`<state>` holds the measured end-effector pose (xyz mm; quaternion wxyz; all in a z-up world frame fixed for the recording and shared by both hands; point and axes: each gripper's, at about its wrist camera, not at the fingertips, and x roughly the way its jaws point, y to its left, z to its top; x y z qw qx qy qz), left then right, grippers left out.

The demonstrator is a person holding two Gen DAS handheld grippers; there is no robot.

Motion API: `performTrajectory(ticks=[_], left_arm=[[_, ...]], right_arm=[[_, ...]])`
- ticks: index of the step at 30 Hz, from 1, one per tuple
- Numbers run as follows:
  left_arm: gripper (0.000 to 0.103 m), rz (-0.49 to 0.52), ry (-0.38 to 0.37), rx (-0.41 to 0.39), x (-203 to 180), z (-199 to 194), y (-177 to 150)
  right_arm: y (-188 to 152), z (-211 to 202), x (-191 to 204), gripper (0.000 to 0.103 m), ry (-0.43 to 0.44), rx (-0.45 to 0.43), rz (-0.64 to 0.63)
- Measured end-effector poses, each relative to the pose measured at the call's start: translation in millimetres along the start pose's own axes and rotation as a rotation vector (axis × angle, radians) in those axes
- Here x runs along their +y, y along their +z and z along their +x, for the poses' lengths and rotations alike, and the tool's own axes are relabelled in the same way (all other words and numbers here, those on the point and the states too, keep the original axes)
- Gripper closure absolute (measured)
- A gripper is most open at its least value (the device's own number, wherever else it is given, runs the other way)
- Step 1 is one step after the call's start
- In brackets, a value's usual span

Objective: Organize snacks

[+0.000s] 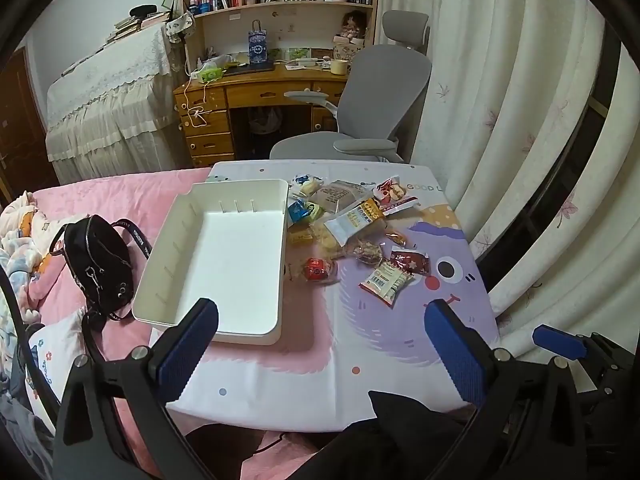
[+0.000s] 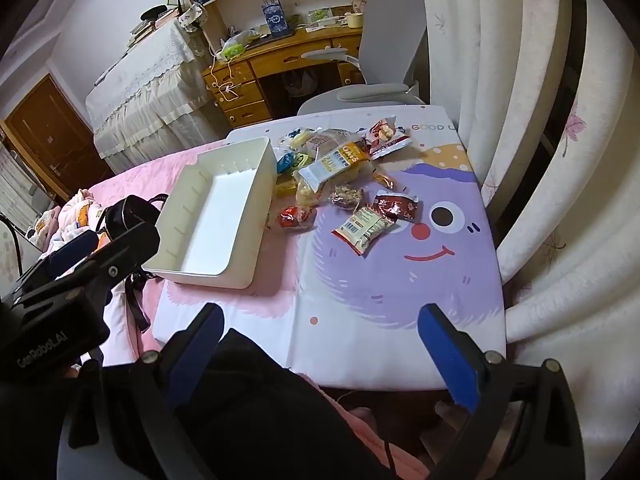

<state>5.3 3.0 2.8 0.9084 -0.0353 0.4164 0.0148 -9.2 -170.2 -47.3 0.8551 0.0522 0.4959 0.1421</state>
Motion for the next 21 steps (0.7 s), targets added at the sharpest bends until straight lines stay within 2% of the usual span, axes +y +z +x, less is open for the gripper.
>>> performTrajectory(ticks=[15, 17, 21], left_arm=[[0.001, -0.016, 0.008, 0.012, 7, 5, -3], [0.001, -0.015, 0.006, 0.013, 7, 6, -3], [0.000, -0.013, 0.005, 0.018, 6, 6, -3]], right_arm=[[-4, 10, -4, 0.005, -0.012, -0.007, -0.026], [2, -2, 3, 0.005, -0.010, -0.002, -0.016], [-2, 1, 4, 0.005, -0.011, 0.001, -0.010]])
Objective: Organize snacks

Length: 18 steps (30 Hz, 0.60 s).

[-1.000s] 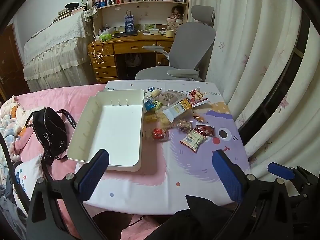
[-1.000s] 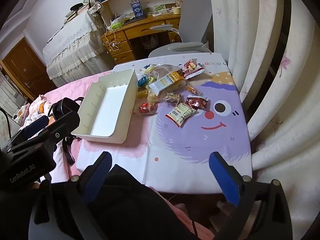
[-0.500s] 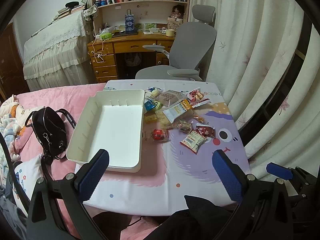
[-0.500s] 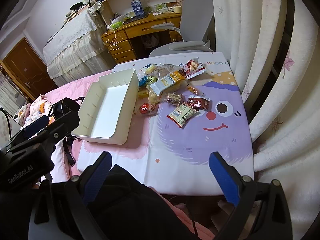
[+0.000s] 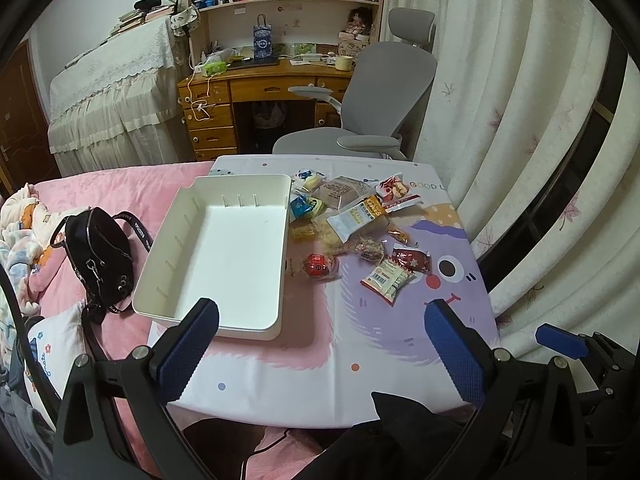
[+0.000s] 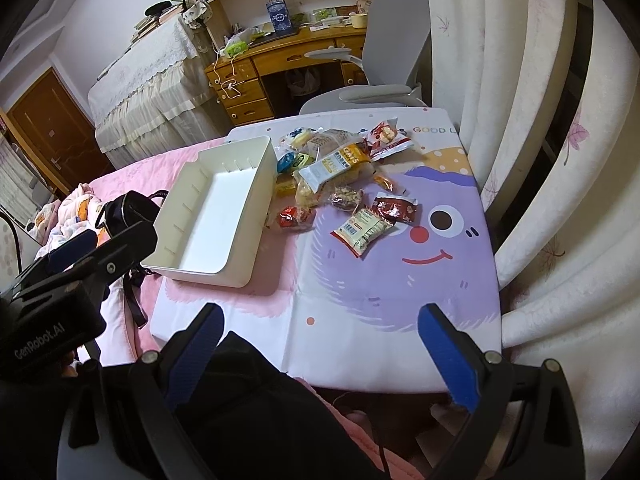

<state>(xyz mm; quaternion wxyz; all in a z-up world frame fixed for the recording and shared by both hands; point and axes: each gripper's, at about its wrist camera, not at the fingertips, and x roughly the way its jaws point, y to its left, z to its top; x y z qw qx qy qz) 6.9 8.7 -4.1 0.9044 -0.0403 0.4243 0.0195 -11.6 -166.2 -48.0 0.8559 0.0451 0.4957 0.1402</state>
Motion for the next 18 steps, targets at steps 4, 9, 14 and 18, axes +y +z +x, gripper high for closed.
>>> performTrajectory(ticks=[4, 9, 14, 18], left_arm=[[0.001, 0.002, 0.001, -0.005, -2, 1, -1], [0.001, 0.002, -0.020, -0.011, 3, 4, 5], [0.001, 0.012, -0.047, 0.000, 9, 15, 15], [0.001, 0.037, -0.073, 0.037, 16, 32, 26]], right_arm=[[4, 2, -4, 0.005, 0.001, 0.005, 0.014], [4, 0, -1, 0.005, -0.010, 0.008, 0.020], [13, -4, 6, 0.005, -0.032, -0.028, 0.018], [22, 1, 11, 0.005, -0.050, -0.043, 0.025]])
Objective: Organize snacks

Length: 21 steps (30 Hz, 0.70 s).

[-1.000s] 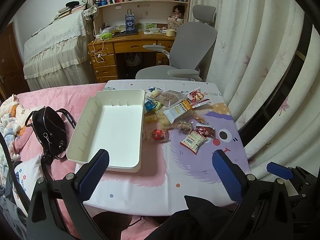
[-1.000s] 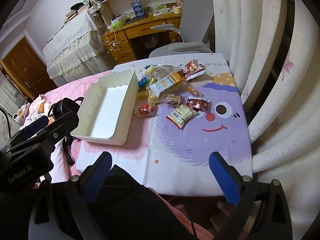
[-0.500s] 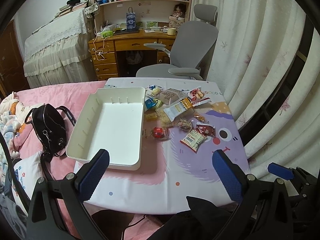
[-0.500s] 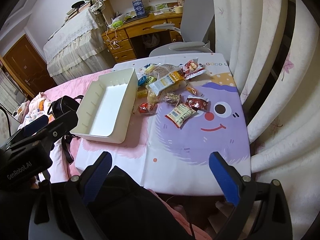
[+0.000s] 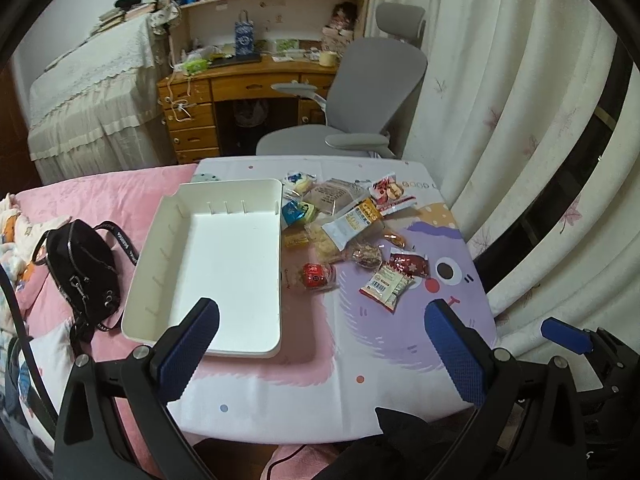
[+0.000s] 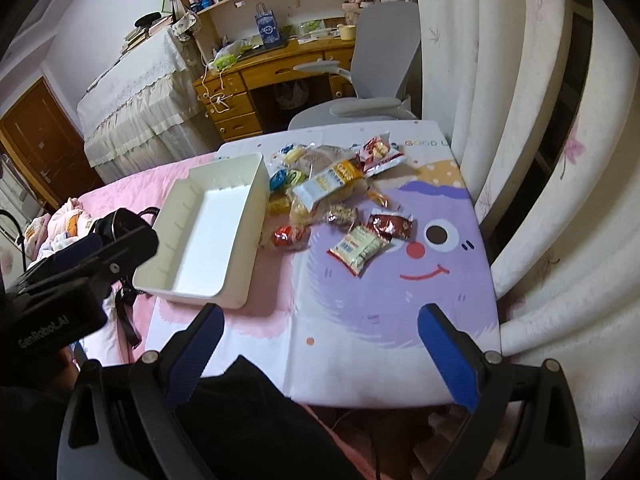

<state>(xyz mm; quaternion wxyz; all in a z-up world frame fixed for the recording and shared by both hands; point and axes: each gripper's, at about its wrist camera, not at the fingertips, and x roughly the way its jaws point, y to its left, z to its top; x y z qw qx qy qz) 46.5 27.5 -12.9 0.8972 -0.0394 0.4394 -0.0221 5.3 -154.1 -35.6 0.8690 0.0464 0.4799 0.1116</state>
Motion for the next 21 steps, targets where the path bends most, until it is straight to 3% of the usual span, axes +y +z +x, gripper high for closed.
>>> performTrajectory(ticks=[8, 21], left_arm=[[0.001, 0.048, -0.053, 0.076, 20, 37, 27], [0.001, 0.233, -0.181, 0.162, 0, 93, 44]], right_arm=[[19, 26, 0, 0.005, -0.085, 0.033, 0.101], [35, 44, -28, 0.005, -0.267, -0.068, 0.162]])
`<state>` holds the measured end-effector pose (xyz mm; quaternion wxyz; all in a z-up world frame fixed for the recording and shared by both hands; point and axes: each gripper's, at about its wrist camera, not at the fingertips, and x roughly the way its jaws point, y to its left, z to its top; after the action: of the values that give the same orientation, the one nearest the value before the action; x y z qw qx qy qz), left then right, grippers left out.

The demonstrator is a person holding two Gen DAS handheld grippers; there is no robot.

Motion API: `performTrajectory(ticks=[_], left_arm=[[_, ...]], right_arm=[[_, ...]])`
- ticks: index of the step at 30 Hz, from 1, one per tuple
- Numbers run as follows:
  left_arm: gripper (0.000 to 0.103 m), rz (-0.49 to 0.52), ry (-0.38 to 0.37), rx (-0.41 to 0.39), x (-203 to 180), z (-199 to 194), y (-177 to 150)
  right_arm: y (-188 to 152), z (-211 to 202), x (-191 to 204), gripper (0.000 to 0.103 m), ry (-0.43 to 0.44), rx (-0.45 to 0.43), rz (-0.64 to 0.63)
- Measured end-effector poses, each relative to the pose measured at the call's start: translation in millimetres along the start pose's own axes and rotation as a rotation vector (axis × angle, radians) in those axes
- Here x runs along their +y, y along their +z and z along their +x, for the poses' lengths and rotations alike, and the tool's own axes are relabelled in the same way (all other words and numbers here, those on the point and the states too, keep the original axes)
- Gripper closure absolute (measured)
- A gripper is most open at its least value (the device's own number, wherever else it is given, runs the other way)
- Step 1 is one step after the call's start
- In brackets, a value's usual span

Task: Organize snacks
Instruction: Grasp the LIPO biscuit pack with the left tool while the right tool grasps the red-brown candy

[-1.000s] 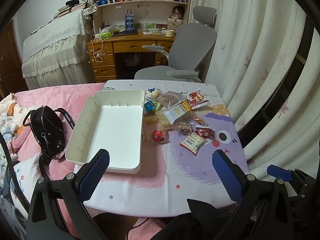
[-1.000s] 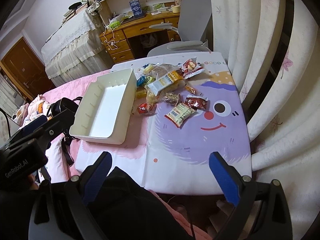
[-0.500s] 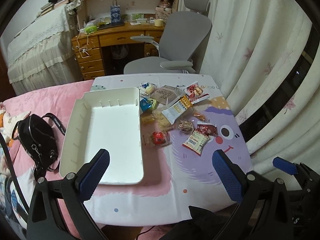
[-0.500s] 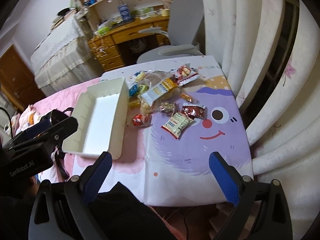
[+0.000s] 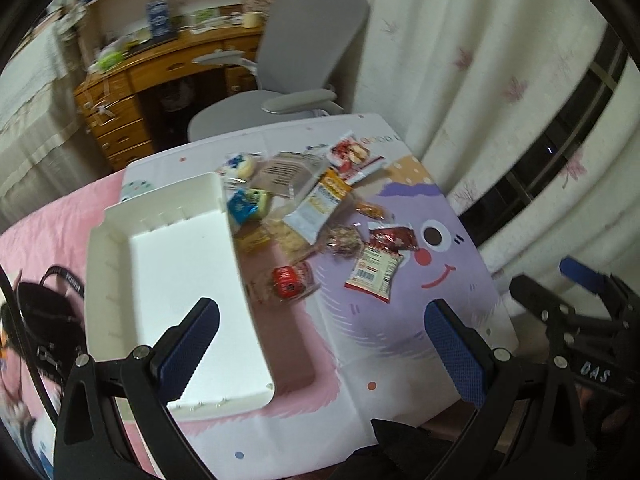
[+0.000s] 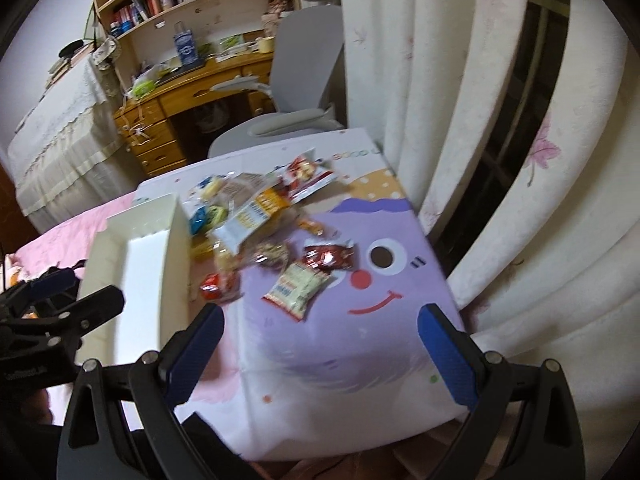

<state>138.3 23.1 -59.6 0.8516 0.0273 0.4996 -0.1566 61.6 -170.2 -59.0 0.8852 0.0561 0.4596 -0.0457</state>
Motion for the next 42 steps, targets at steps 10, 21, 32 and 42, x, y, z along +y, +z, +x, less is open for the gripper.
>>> performTrajectory(ticks=[10, 21, 32, 42], left_arm=[[0.001, 0.132, -0.016, 0.043, -36, 47, 23], [0.001, 0.215, -0.008, 0.121, -70, 116, 41], [0.001, 0.267, 0.003, 0.182, -90, 194, 36], [0.013, 0.273, 0.010, 0.266, -98, 256, 26]], right_arm=[[14, 34, -30, 0.005, 0.054, -0.063, -0.111], [31, 108, -42, 0.005, 0.120, -0.104, -0.437], [34, 176, -57, 0.005, 0.279, -0.126, -0.538], [28, 238, -46, 0.020, 0.392, -0.035, -0.601]])
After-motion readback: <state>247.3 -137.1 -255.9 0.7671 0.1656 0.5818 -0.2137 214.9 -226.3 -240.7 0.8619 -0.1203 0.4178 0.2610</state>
